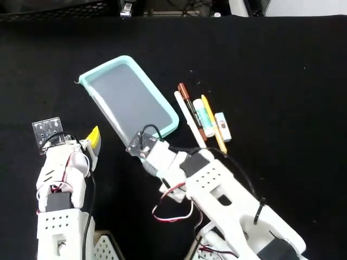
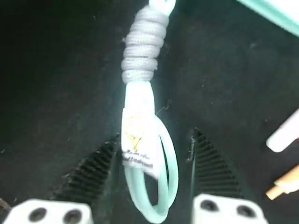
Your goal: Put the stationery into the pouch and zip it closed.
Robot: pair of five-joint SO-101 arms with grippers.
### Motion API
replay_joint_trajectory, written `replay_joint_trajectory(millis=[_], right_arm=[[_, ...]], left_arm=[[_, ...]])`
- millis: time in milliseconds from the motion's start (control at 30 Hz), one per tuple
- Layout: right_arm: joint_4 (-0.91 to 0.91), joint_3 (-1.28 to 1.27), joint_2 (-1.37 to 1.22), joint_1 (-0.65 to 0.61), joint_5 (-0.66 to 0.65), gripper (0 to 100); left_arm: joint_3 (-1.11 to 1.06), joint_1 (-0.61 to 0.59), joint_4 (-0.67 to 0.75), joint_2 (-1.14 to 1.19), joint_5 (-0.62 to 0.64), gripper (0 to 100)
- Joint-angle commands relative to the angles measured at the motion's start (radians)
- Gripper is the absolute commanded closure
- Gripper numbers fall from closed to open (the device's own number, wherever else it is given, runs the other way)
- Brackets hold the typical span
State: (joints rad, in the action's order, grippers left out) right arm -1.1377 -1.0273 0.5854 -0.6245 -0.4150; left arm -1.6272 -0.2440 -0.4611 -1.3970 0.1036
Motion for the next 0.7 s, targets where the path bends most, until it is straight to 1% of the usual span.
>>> replay_joint_trajectory(millis=[0, 133, 233, 400, 500, 600, 667], right_arm=[[-0.058, 0.147, 0.030, 0.008, 0.002, 78.7], [0.014, 0.226, 0.005, -0.051, 0.003, 78.6], [0.023, 0.259, -0.053, -0.078, 0.003, 78.6], [-0.026, 0.257, -0.148, -0.060, 0.003, 78.6], [-0.028, 0.225, -0.154, -0.049, -0.006, 78.9], [0.028, 0.216, -0.133, -0.089, -0.003, 78.6], [0.098, 0.222, -0.131, -0.121, 0.003, 78.6]], left_arm=[[0.012, 0.004, 0.021, -0.002, 0.003, 73], [0.012, 0.004, 0.020, -0.002, 0.003, 73], [0.010, 0.004, 0.020, -0.002, 0.003, 73], [0.010, 0.004, 0.020, -0.002, 0.003, 73], [0.010, 0.005, 0.020, -0.002, 0.003, 73], [0.010, 0.005, 0.020, -0.002, 0.003, 73], [0.010, 0.005, 0.020, -0.002, 0.003, 73]])
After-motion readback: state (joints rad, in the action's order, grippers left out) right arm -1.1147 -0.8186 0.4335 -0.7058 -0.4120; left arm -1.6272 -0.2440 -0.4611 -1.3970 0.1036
